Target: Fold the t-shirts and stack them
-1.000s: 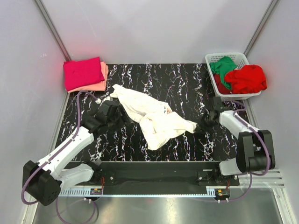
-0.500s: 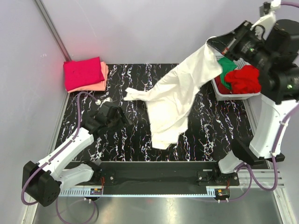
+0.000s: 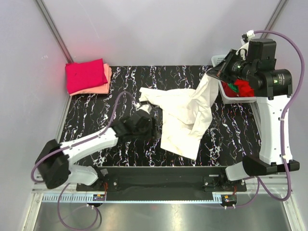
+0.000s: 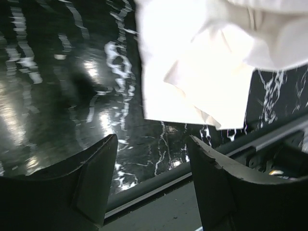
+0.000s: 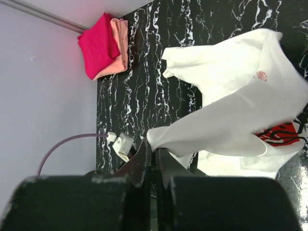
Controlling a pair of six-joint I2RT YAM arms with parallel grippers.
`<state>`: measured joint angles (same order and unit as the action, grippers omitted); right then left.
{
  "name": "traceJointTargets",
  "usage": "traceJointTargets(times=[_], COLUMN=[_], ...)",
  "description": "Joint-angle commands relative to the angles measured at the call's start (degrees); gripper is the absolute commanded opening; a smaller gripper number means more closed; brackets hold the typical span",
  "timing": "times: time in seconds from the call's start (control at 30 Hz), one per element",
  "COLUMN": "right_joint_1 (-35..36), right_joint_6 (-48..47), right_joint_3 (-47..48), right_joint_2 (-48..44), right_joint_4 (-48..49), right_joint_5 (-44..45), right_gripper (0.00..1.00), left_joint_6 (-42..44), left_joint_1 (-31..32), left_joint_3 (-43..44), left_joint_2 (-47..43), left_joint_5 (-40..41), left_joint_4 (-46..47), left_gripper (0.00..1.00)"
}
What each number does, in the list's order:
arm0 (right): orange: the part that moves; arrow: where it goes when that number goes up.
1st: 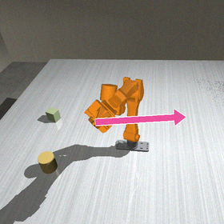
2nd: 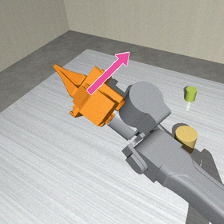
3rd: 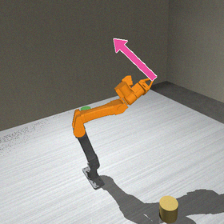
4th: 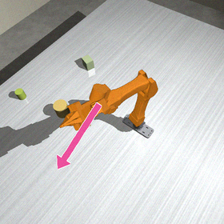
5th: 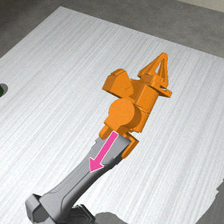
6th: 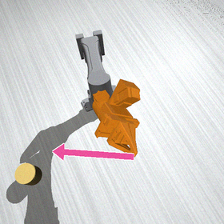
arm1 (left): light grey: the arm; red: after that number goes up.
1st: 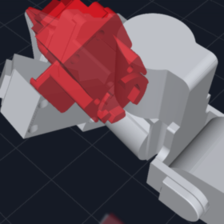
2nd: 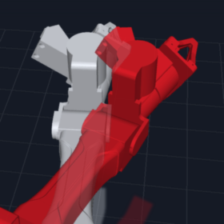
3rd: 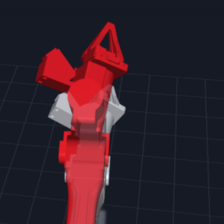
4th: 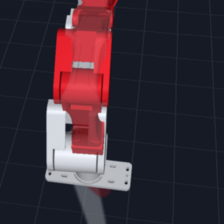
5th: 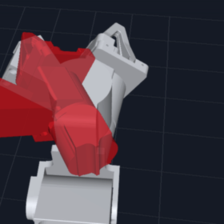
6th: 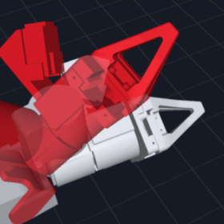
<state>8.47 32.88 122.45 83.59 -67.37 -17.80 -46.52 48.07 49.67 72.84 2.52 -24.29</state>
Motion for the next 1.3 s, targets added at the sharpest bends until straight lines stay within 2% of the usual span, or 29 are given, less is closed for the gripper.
traceJointTargets(times=[0.0,0.1,0.3,0.5,0.9,1.2,1.27], right_joint_1=[-0.1,-0.3,-1.5,-1.7,-1.8,-1.8,-1.8], right_joint_6=[-2.7,-3.5,-4.7,-4.9,-4.5,-4.3,-4.3], right_joint_3=[0.6,0.2,-1.4,-2.0,-5.3,-6.4,-6.5], right_joint_2=[-2.6,-3.1,-4.0,-4.6,-6.0,-6.4,-6.4], right_joint_4=[1.0,0.3,0.1,0.1,1.4,1.7,1.6], right_joint_5=[3.3,6.2,6.9,7.1,5.4,5.1,5.0], right_gripper=[0.00,0.00,0.00,0.00,0.00,0.00,0.00], left_joint_6=[3.7,4.2,4.9,4.5,4.6,6.1,6.0], left_joint_1=[3.4,4.8,6.2,6.3,6.8,7.6,7.8], left_joint_3=[2.4,4.6,12.5,15.8,16.4,19.5,20.1], left_joint_2=[3.7,10.5,20.8,27.3,32.4,33.8,34.6], left_joint_5=[-2.2,-3.6,-3.4,-3.6,-4.1,-1.3,-1.3], left_joint_4=[10.6,12.5,9.9,8.9,10.4,7.5,7.1], left_gripper=[0.63,0.60,0.52,0.48,0.44,0.43,0.37])
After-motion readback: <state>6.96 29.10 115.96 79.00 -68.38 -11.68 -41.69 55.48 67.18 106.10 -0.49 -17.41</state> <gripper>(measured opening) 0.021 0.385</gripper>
